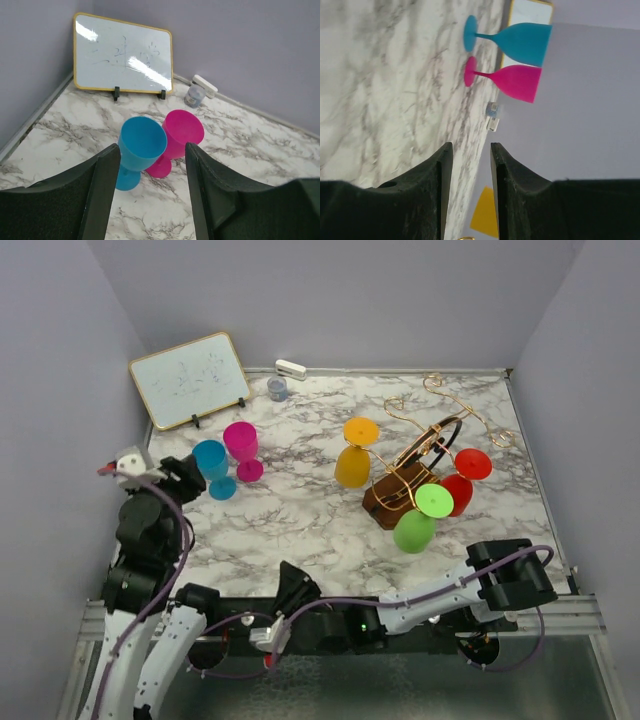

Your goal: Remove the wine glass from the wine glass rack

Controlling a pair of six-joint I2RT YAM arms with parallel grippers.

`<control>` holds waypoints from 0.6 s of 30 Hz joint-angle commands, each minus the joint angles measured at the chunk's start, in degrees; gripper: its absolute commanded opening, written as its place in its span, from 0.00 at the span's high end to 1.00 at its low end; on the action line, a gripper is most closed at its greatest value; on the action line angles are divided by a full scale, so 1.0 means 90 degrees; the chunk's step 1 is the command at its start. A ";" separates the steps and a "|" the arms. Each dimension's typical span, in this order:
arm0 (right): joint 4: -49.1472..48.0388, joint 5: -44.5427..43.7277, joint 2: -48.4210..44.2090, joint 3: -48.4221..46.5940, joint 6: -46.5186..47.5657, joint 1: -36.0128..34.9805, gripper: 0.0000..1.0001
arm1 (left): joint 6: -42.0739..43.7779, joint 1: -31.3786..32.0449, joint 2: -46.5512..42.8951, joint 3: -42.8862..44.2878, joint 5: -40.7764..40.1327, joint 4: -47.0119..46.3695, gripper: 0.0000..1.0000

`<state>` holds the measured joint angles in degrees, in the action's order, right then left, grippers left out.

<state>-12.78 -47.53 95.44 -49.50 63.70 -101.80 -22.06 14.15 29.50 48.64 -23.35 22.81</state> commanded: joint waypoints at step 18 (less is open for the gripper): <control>0.5307 0.1612 -0.0320 -0.7937 -0.5354 0.5201 0.56 | -0.0946 0.0006 -0.2279 -0.0981 -0.1407 0.1103 0.43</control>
<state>12.88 -39.72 101.27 -113.16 41.32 -64.47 -29.71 14.15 8.51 39.00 -35.70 31.81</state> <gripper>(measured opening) 0.434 0.575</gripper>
